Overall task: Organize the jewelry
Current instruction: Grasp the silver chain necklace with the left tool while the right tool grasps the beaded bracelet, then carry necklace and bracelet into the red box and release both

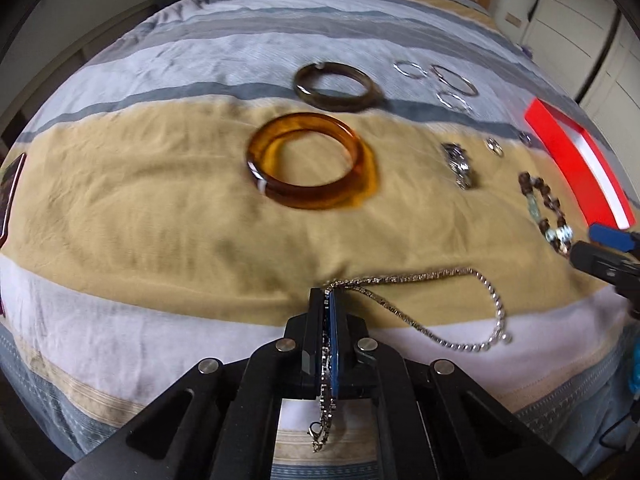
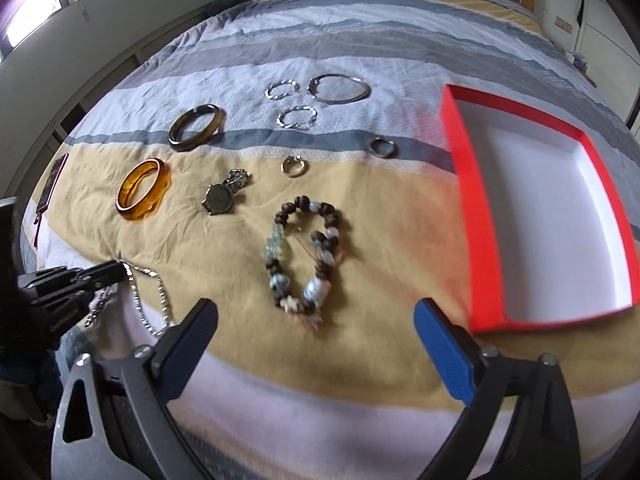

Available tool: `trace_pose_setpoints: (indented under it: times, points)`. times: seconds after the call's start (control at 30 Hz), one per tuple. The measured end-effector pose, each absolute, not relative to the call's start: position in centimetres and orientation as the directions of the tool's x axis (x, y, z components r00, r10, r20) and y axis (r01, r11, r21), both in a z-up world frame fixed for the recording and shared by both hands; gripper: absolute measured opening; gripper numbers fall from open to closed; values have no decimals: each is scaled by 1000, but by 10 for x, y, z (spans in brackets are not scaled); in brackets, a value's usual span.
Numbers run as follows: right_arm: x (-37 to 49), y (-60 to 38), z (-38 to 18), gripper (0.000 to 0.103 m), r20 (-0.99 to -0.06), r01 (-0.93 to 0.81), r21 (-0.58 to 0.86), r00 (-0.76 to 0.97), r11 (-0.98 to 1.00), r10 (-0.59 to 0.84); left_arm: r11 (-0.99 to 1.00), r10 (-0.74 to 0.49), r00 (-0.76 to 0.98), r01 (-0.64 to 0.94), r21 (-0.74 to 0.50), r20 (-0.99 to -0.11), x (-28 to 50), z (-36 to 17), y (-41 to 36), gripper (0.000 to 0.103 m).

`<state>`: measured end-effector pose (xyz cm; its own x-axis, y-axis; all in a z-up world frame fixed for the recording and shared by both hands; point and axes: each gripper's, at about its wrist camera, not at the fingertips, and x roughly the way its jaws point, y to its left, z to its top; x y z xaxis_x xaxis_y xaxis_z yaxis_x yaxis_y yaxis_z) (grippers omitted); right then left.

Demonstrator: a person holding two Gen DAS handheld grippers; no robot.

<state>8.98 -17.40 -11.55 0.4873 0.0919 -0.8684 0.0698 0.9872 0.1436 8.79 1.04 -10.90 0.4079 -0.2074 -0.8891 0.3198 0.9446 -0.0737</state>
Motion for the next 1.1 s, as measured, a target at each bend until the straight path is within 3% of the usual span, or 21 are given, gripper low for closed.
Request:
trace_pose_setpoints:
  times: [0.03, 0.07, 0.2, 0.27, 0.33, 0.4, 0.77, 1.1]
  points:
    - [97, -174, -122, 66, -878, 77, 144, 470, 987, 91, 945, -210, 408, 317, -77, -888, 89, -108, 12, 3]
    - [101, -174, -126, 60, -884, 82, 139, 459, 987, 87, 945, -210, 408, 317, -78, -888, 90, -108, 11, 3]
    - [116, -174, -134, 57, -889, 88, 134, 450, 987, 81, 946, -212, 409, 314, -81, -888, 91, -106, 11, 3]
    - [121, -174, -135, 50, -889, 75, 135, 450, 988, 88, 948, -212, 410, 307, -85, -887, 91, -105, 11, 3]
    - [123, -177, -136, 28, -888, 68, 155, 447, 986, 109, 950, -208, 417, 302, -81, -885, 92, -103, 11, 3]
    - [125, -181, -134, 18, -886, 67, 173, 447, 983, 125, 952, -205, 423, 297, -79, -883, 92, -100, 10, 3]
    - [100, -174, -97, 17, -838, -8, 240, 503, 971, 212, 955, -212, 495, 289, -71, -842, 78, -60, 7, 2]
    - [61, -198, -42, 17, -764, -11, 252, 612, 968, 206, 940, -256, 566, 336, -64, -784, 59, -9, -23, 2]
